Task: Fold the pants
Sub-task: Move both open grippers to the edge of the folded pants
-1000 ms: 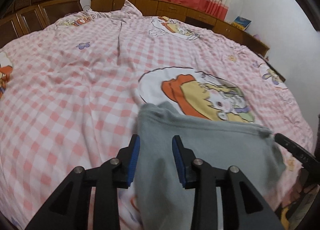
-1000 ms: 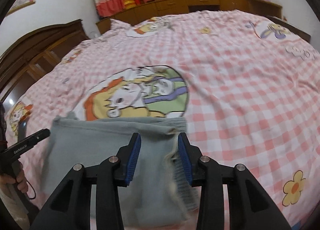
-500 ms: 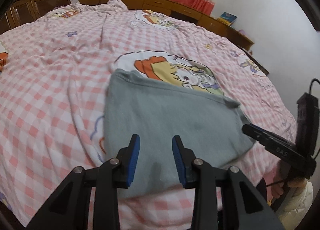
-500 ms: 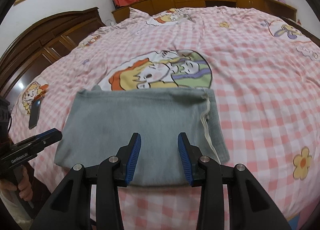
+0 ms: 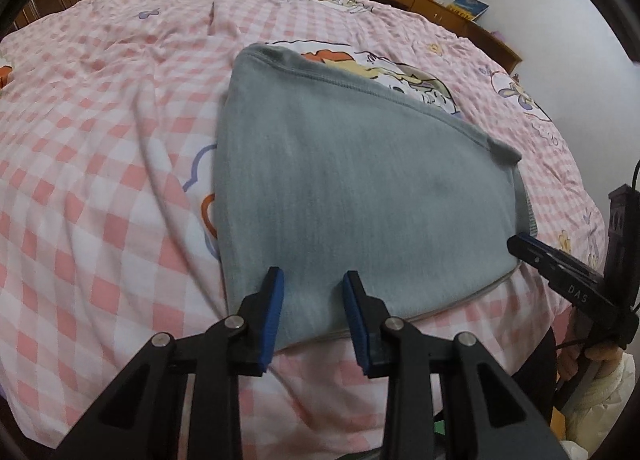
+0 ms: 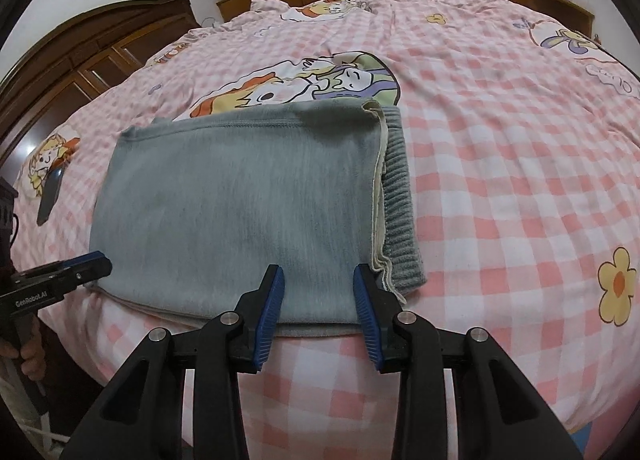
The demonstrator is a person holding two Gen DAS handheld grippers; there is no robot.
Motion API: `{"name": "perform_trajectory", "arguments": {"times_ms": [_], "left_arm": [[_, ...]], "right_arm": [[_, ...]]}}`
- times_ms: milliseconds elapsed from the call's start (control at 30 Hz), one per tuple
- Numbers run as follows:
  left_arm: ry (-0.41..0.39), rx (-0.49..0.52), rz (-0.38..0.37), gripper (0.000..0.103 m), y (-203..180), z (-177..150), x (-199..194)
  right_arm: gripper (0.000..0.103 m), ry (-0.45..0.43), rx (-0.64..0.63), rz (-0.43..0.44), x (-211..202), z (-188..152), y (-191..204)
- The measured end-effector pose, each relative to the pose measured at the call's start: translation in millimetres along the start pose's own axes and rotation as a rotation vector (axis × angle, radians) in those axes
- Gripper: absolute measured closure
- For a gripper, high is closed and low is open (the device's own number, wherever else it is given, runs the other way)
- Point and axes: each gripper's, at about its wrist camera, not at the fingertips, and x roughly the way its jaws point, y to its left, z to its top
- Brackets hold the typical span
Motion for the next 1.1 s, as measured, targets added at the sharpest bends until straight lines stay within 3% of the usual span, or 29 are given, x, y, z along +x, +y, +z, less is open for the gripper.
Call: {"name": "perform_trajectory", "arguments": {"times_ms": [200, 333, 567, 633, 800, 1100], "left_arm": [[-0.005, -0.006, 0.003, 0.07, 3.0, -6.5, -13.3], [0.005, -0.024, -0.002, 0.07, 7.1, -8.9, -10.7], [-0.046, -0.027, 0.016, 0.067, 12.2, -7.1, -35.4], [-0.068, -0.031, 0.035, 0.061, 16.3, -3.7, -39.3], [-0.064, -0.059, 0.034, 0.06, 25.7, 5.1, -27.0], [-0.038, -0.056, 0.008, 0.053, 29.2, 9.1, -4.9]], "right_arm": [[0.066, 0.001, -0.01, -0.039, -22.6, -3.9, 4.6], [0.066, 0.079, 0.017, -0.061, -1.7, -13.8, -7.7], [0.066, 0.071, 0.007, -0.091, -21.7, -13.3, -3.3], [0.066, 0.041, 0.002, -0.078, -33.0, -9.2, 3.0], [0.066, -0.024, -0.052, -0.009, -43.3, 9.1, 37.1], [0.066, 0.054, -0.111, 0.076, 6.6, 19.7, 98.2]]}}
